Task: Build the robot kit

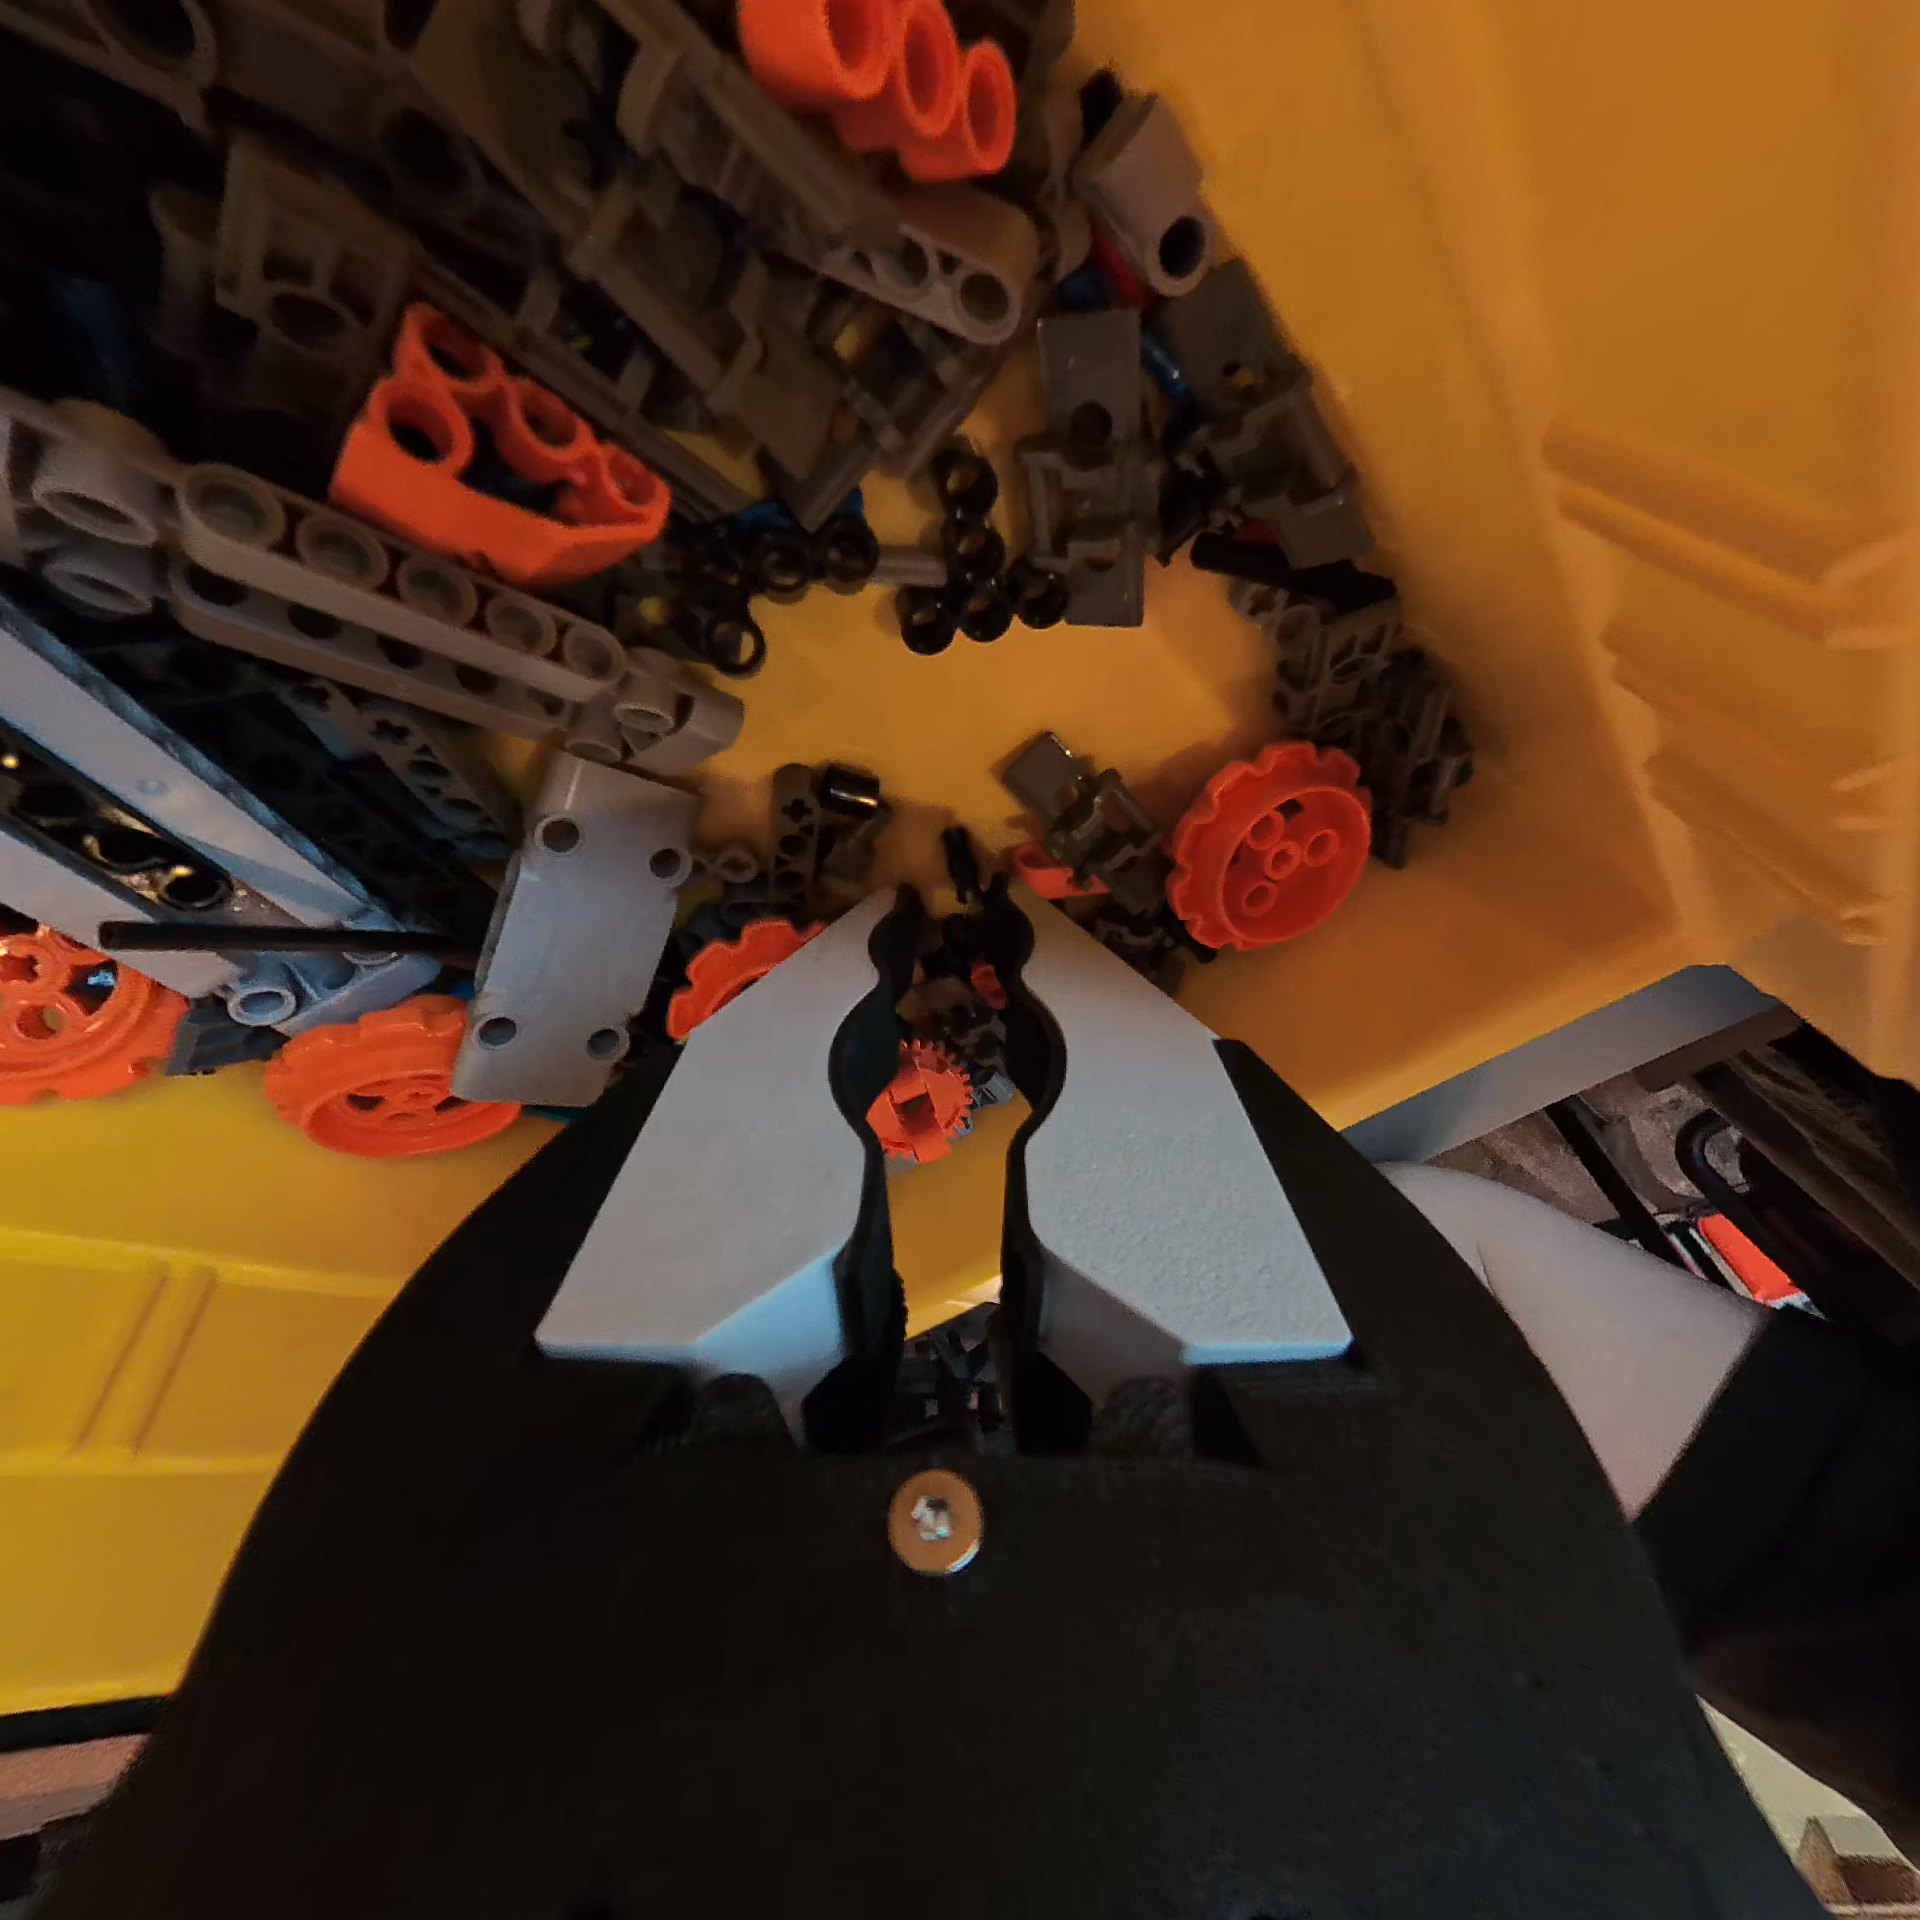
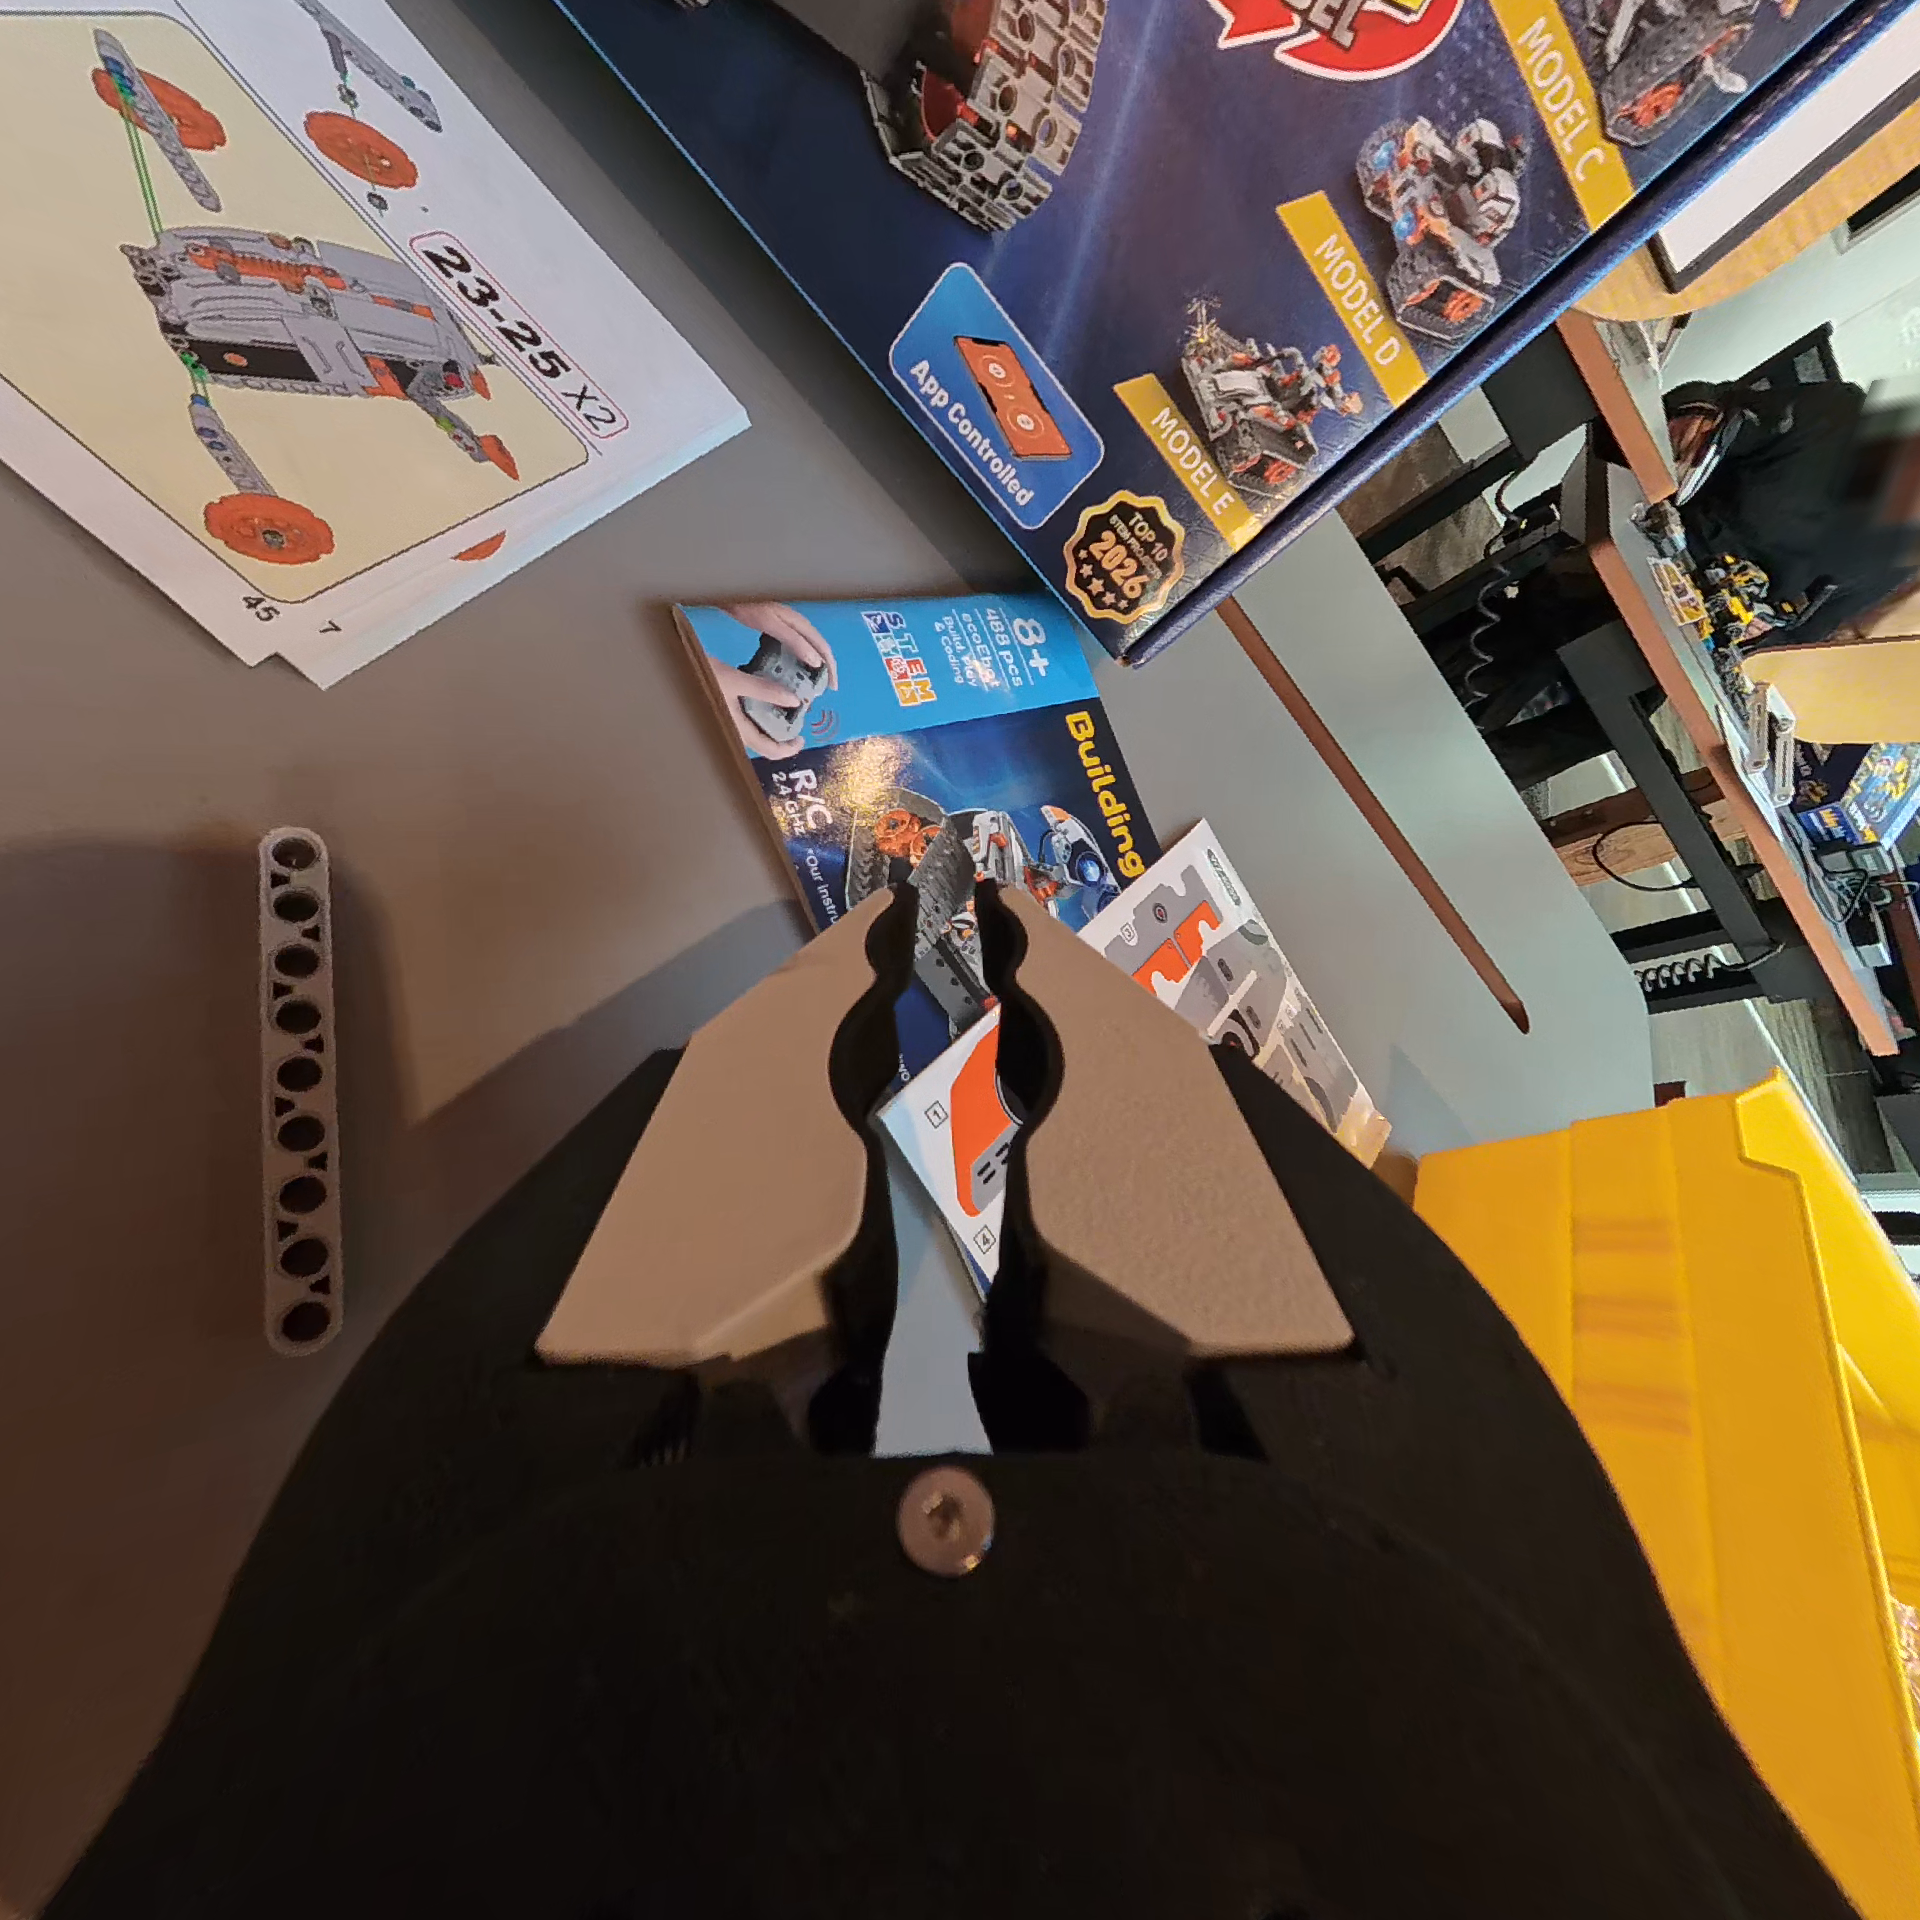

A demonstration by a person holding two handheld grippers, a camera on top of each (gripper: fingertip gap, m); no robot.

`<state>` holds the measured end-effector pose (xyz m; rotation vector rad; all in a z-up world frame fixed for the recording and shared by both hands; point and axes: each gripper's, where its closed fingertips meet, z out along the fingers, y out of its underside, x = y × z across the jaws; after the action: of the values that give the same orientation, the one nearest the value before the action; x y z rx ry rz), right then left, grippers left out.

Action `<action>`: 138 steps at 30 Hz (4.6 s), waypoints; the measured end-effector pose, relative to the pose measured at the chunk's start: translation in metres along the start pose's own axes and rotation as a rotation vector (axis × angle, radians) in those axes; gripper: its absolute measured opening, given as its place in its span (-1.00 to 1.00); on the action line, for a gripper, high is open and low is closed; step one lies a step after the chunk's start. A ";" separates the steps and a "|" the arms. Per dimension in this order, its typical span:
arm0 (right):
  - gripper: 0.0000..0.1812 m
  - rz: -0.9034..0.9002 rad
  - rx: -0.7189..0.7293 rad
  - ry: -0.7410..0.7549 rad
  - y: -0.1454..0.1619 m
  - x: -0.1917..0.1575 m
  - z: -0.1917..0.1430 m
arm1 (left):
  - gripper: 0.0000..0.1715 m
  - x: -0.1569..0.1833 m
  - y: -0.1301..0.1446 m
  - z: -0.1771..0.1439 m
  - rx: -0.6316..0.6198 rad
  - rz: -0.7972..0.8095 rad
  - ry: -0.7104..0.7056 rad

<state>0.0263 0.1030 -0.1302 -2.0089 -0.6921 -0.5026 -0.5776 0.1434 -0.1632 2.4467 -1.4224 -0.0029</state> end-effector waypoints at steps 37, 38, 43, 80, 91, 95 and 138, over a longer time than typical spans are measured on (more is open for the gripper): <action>-0.88 -0.053 0.144 -0.047 -0.037 -0.017 -0.027 | -0.97 0.279 -0.089 -0.104 0.651 0.277 0.022; -0.88 -0.063 0.150 -0.050 -0.039 -0.019 -0.029 | -0.97 0.290 -0.106 -0.095 0.646 0.276 0.030; -0.88 -0.097 0.166 -0.068 -0.043 -0.024 -0.032 | -0.97 0.302 -0.169 -0.039 0.482 0.261 0.007; -0.83 0.069 0.310 0.042 -0.060 0.012 -0.052 | -0.85 0.135 0.002 -0.348 1.884 0.042 -0.388; -0.83 0.066 0.262 0.017 -0.052 0.008 -0.042 | -0.41 0.058 0.045 -0.345 1.872 -0.129 -0.697; -0.83 0.050 0.258 -0.001 -0.054 0.002 -0.041 | -0.62 0.042 0.042 -0.328 1.756 -0.154 -0.735; -0.84 -0.043 0.119 0.084 -0.029 0.006 -0.014 | -0.83 0.020 0.030 -0.027 0.086 -0.270 0.277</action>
<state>0.0112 0.1049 -0.1012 -1.8547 -0.6988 -0.5549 -0.5891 0.1198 -0.1261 2.5685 -0.9895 0.3304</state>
